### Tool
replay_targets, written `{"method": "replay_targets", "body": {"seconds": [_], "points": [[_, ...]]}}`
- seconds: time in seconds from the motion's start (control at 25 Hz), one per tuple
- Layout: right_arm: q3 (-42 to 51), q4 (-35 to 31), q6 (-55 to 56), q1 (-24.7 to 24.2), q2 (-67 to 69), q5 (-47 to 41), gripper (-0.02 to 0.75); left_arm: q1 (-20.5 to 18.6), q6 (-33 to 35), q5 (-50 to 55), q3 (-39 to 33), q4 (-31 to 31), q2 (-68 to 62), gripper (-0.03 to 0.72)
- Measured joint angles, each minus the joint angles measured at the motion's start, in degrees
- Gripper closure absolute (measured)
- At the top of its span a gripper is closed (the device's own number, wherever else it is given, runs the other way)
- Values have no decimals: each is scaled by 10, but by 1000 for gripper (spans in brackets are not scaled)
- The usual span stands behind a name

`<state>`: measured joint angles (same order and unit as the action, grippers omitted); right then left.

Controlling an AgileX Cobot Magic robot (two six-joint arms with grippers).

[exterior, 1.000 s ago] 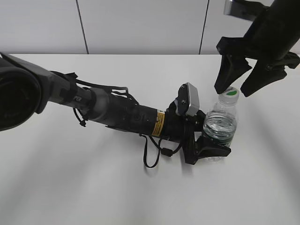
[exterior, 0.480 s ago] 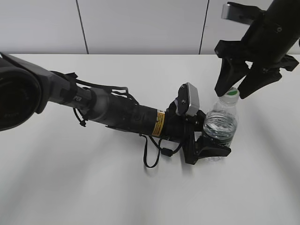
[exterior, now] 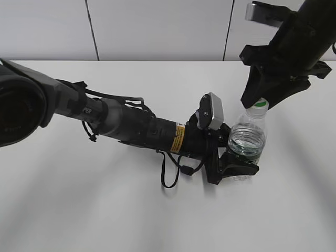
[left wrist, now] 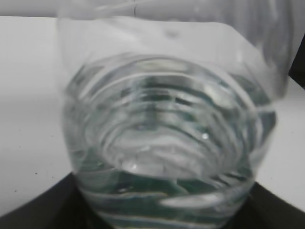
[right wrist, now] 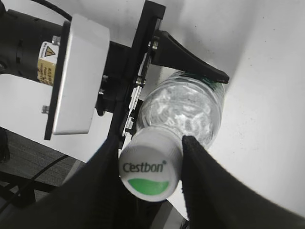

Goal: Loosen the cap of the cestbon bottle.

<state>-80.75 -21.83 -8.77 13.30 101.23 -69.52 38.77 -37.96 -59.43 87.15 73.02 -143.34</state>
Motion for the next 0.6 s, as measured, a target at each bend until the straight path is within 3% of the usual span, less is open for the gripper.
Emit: {"method": "replay_targets", "body": {"seconds": [0.2, 0.6], "points": [[-1, 8, -52, 0, 0, -1, 429, 0, 0, 0, 0, -1, 0, 189], [-1, 5, -365, 1, 0, -7, 429, 0, 4, 1, 0, 0, 0, 189]]}}
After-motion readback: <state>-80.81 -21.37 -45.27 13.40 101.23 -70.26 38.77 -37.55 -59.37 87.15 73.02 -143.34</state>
